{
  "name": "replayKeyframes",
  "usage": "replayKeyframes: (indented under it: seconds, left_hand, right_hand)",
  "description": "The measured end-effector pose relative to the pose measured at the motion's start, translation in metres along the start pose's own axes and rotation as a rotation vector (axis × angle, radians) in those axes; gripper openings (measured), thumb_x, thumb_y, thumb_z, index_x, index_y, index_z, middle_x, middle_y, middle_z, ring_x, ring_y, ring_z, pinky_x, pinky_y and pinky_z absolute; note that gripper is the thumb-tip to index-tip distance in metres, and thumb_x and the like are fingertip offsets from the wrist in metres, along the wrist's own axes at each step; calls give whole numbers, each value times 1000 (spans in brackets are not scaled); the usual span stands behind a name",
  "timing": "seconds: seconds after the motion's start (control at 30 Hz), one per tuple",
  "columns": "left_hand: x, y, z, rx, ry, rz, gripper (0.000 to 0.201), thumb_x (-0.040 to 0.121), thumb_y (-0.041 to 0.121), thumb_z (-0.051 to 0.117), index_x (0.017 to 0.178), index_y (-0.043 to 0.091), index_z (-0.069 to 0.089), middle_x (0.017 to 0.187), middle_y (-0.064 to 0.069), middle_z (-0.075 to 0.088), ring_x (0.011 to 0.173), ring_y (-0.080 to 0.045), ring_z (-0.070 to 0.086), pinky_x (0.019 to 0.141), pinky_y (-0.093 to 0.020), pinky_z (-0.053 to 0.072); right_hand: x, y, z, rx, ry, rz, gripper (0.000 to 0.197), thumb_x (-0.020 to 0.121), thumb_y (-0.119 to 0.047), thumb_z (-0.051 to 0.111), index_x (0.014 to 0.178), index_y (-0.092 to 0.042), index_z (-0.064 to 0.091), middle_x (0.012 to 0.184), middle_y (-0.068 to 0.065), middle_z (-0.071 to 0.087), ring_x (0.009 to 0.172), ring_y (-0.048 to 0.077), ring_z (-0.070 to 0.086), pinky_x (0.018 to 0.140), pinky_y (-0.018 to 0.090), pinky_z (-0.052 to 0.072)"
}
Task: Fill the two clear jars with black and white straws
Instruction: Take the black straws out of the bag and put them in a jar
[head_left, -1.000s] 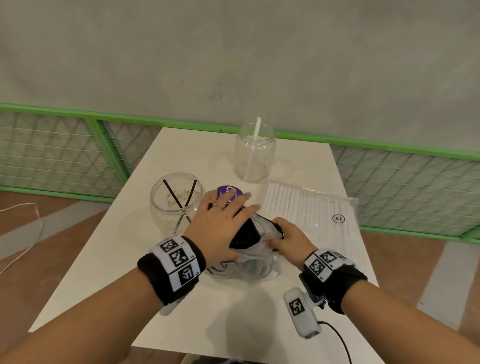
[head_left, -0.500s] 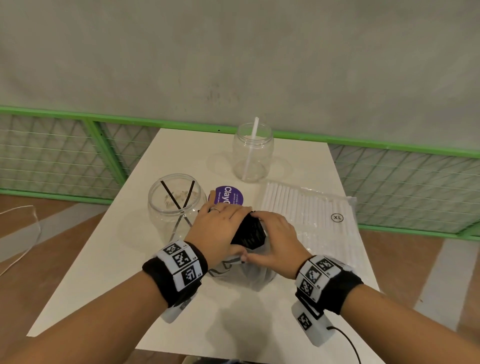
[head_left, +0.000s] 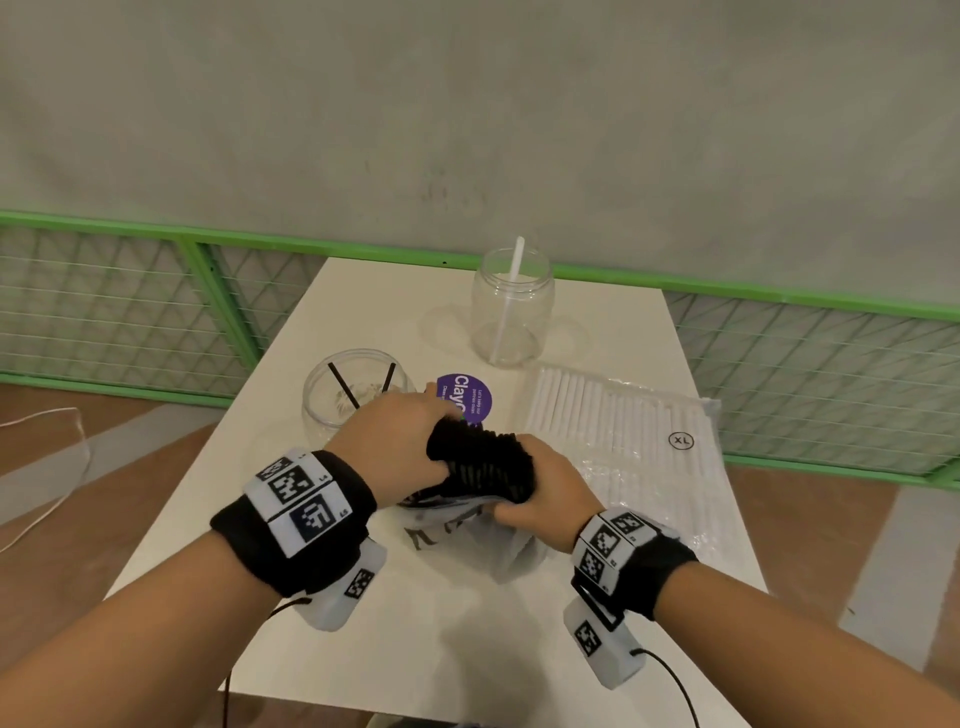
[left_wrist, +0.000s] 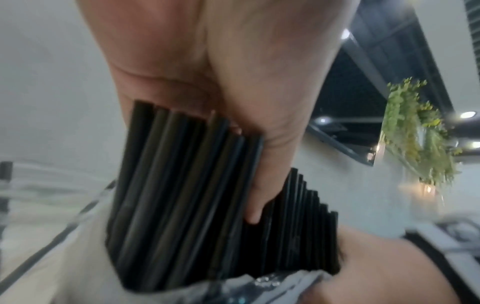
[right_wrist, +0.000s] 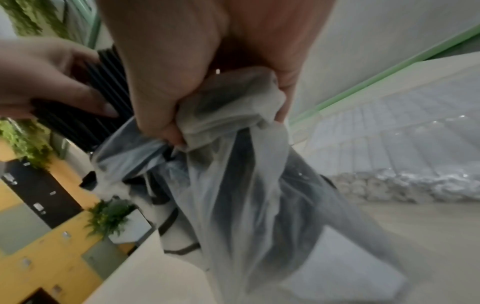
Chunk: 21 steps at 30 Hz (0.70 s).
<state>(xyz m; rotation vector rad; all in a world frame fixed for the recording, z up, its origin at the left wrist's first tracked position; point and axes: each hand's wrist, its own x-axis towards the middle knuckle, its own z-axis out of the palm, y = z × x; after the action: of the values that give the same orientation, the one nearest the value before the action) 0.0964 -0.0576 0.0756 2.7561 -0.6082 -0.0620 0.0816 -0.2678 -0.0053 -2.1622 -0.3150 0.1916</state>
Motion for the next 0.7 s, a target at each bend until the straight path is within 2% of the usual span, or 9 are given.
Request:
replayKeyframes:
  seconds: [0.1, 0.17, 0.23, 0.3, 0.37, 0.43, 0.5, 0.6, 0.7]
  left_hand:
    - [-7, 0, -5, -66, 83, 11, 51, 73, 46, 56, 122, 33, 53, 112, 7, 64, 99, -20, 58, 82, -35, 48]
    - [-12, -2, 2, -32, -13, -30, 70, 71, 69, 44, 133, 35, 42, 134, 7, 51, 116, -22, 50, 95, -37, 43]
    - [-20, -8, 12, -69, -122, -63, 99, 58, 88, 41, 142, 37, 27, 149, 6, 31, 131, -21, 35, 108, -38, 32]
    - [-25, -13, 19, -159, -155, -62, 110, 55, 79, 61, 145, 37, 15, 151, 6, 22, 136, -17, 27, 112, -37, 28]
    - [-29, -16, 27, -199, -113, -77, 100, 65, 50, 75, 144, 36, 16, 144, 4, 31, 129, -17, 37, 103, -30, 36]
    - [-30, -16, 28, -201, -55, -113, 84, 74, 34, 73, 142, 37, 24, 133, 2, 43, 117, -18, 47, 90, -25, 39]
    - [-31, -15, 21, -191, 27, -92, 74, 76, 30, 72, 138, 35, 33, 127, 3, 50, 113, -18, 50, 89, -27, 41]
    - [-33, -14, 3, -151, 169, -39, 69, 74, 30, 73, 134, 35, 40, 122, 6, 55, 109, -15, 54, 89, -30, 45]
    - [-31, -17, 6, -153, 80, -67, 70, 76, 33, 72, 136, 36, 36, 129, 6, 53, 112, -15, 53, 91, -32, 46]
  right_hand:
    - [-5, 7, 5, 202, 83, -2, 38, 66, -26, 69, 103, -29, 59, 95, -6, 65, 90, 8, 62, 79, 26, 51]
    - [-6, 12, 7, 216, 102, 18, 34, 72, -21, 72, 100, -35, 59, 95, -9, 67, 90, 3, 62, 78, 20, 48]
    - [-5, 15, 5, 198, 97, 40, 36, 77, -15, 73, 96, -40, 56, 94, -13, 66, 88, -3, 61, 75, 14, 45]
    - [-4, 18, 2, 170, 45, 54, 40, 77, -16, 75, 100, -41, 54, 97, -13, 66, 92, -3, 60, 77, 14, 45]
    - [-4, 22, 1, 122, -48, 65, 49, 73, -20, 79, 106, -43, 52, 103, -10, 66, 98, 2, 61, 82, 19, 47]
    - [-5, 22, 1, 74, -90, 76, 51, 70, -22, 81, 104, -45, 51, 103, -10, 66, 98, 6, 61, 85, 25, 49]
    - [-5, 19, 1, 94, -46, 48, 43, 72, -20, 79, 100, -41, 54, 99, -10, 66, 93, 3, 62, 82, 23, 50]
    - [-7, 15, 5, 197, 72, 11, 35, 77, -19, 77, 107, -29, 60, 100, -13, 67, 94, -4, 61, 80, 12, 48]
    - [-9, 21, 15, 212, 76, 59, 39, 77, -25, 78, 112, -24, 62, 103, -12, 68, 98, -1, 62, 87, 20, 50]
